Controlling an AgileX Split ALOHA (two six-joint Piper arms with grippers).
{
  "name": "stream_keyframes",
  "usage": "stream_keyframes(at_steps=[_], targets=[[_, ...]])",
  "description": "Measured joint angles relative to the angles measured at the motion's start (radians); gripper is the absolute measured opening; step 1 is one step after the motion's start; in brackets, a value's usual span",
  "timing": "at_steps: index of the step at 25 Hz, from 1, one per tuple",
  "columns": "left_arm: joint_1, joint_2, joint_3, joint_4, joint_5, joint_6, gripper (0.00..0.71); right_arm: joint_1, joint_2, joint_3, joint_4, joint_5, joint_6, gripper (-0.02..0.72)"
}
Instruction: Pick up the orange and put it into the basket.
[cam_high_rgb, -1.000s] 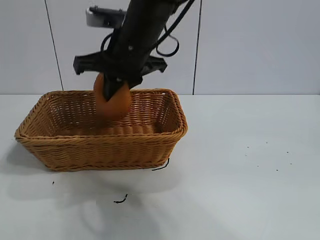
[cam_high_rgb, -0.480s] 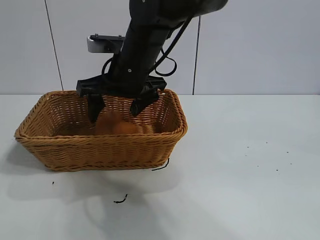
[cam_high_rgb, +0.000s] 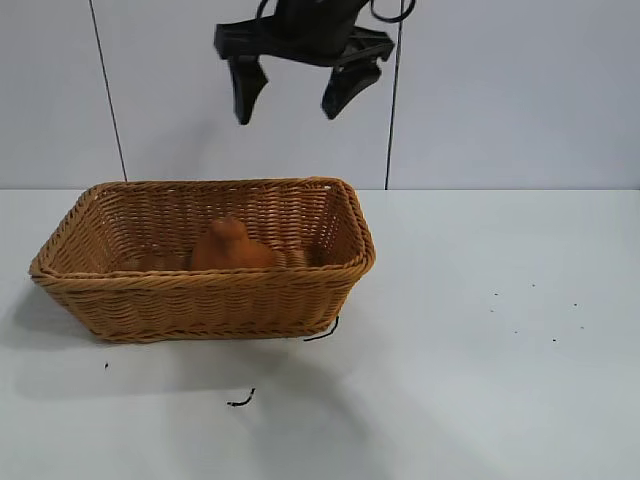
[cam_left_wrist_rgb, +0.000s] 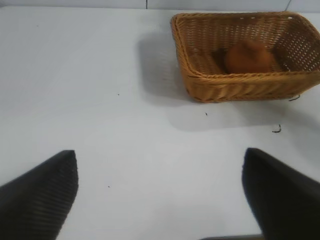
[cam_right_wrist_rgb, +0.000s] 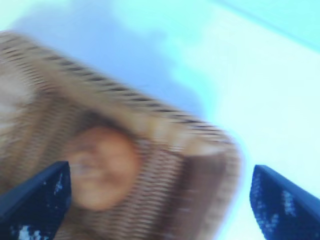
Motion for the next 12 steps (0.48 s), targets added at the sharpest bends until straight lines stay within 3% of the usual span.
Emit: stream_keyframes(at_steps=[7, 12], targets=[[0.0, 0.0, 0.0, 0.001, -0.001, 0.0, 0.639, -0.185, 0.0, 0.0, -0.014, 0.047, 0.0, 0.695], [0.0, 0.0, 0.0, 0.001, -0.001, 0.0, 0.639, -0.224, -0.006, 0.034, 0.001, 0.047, 0.002, 0.695]])
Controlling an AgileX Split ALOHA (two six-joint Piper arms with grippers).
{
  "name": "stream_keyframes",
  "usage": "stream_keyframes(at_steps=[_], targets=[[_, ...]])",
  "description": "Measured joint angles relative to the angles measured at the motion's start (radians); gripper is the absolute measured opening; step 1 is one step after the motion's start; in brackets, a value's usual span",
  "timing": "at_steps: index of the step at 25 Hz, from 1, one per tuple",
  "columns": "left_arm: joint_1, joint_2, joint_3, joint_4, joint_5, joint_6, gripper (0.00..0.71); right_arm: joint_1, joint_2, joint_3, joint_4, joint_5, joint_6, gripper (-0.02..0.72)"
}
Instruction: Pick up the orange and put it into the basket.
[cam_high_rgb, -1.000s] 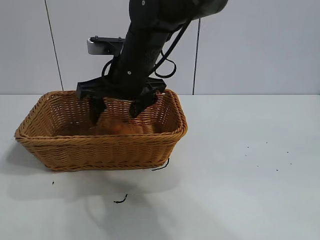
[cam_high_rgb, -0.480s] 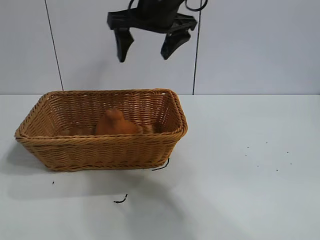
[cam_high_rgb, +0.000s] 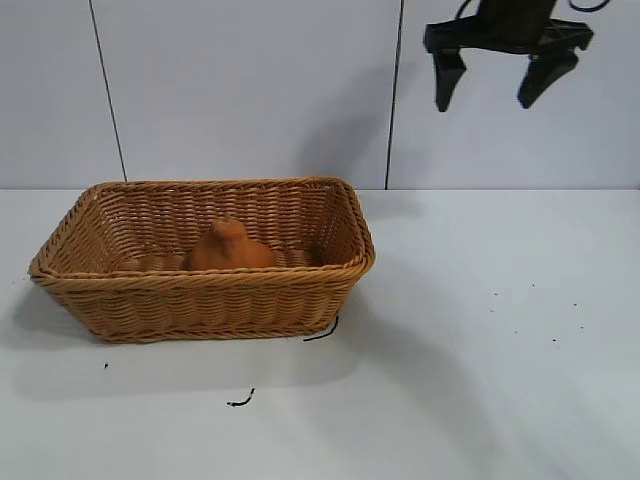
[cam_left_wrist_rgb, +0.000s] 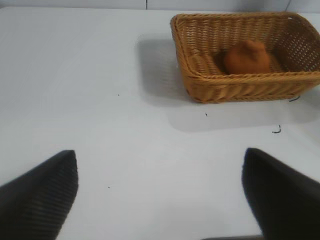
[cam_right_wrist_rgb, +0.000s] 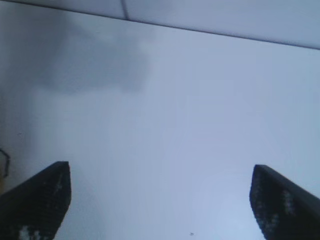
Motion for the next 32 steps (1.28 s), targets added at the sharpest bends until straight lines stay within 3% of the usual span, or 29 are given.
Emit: stream_keyframes(at_steps=[6, 11, 19, 25, 32], targets=[[0.0, 0.0, 0.0, 0.0, 0.001, 0.0, 0.639, 0.0, -0.108, 0.242, 0.0, -0.002, -0.013, 0.695], [0.0, 0.0, 0.0, 0.0, 0.001, 0.0, 0.639, 0.0, -0.328, 0.588, 0.0, -0.003, -0.03, 0.695], [0.0, 0.0, 0.0, 0.0, 0.001, 0.0, 0.639, 0.0, -0.805, 1.11, 0.003, 0.0, -0.036, 0.695], [0.0, 0.0, 0.0, 0.0, 0.001, 0.0, 0.639, 0.0, -1.186, 1.382, 0.003, -0.001, -0.075, 0.695], [0.0, 0.0, 0.0, 0.0, 0.001, 0.0, 0.639, 0.0, -1.653, 1.615, 0.005, -0.117, -0.091, 0.695]])
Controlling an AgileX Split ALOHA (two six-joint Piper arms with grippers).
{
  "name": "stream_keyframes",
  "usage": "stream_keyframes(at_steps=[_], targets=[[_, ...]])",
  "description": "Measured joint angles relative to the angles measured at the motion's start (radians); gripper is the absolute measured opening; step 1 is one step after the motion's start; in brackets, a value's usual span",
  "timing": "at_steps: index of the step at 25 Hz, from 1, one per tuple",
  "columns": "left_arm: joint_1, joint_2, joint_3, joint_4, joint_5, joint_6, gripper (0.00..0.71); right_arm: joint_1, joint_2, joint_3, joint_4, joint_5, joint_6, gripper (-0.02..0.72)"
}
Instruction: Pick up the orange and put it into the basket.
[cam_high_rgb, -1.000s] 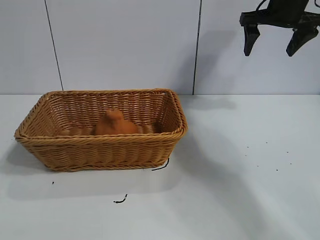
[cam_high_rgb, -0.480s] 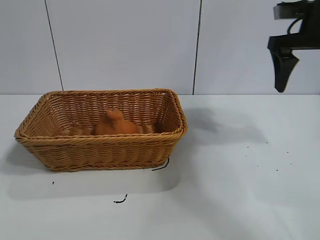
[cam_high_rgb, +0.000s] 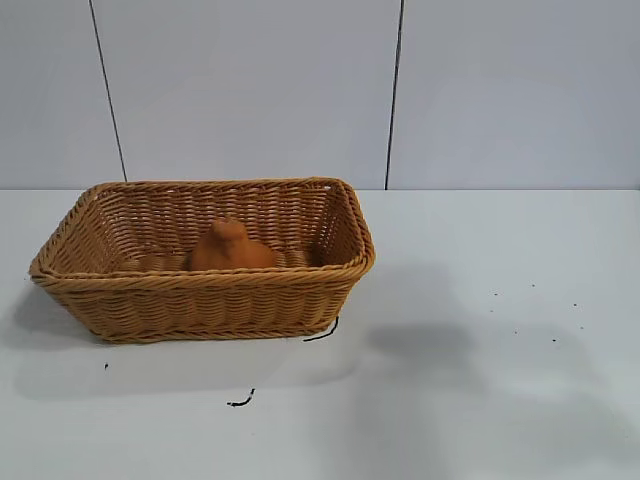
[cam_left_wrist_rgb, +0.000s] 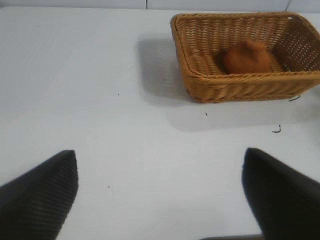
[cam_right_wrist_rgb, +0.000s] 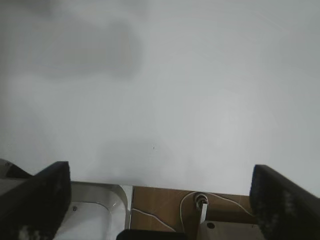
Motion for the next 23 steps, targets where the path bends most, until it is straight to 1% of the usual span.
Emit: stream_keyframes(at_steps=[4, 7, 10, 17, 23], targets=[[0.0, 0.0, 0.0, 0.0, 0.0, 0.0, 0.639, 0.0, -0.22, 0.099, 0.01, -0.044, 0.0, 0.695], [0.0, 0.0, 0.0, 0.0, 0.0, 0.0, 0.639, 0.0, -0.349, 0.114, 0.016, -0.069, 0.0, 0.695], [0.0, 0.0, 0.0, 0.0, 0.0, 0.0, 0.639, 0.0, -0.437, 0.116, 0.016, -0.07, 0.0, 0.695], [0.0, 0.0, 0.0, 0.0, 0.0, 0.0, 0.639, 0.0, -0.613, 0.116, 0.018, -0.071, -0.005, 0.695], [0.0, 0.0, 0.0, 0.0, 0.0, 0.0, 0.639, 0.0, -0.625, 0.116, 0.028, -0.07, -0.005, 0.695]])
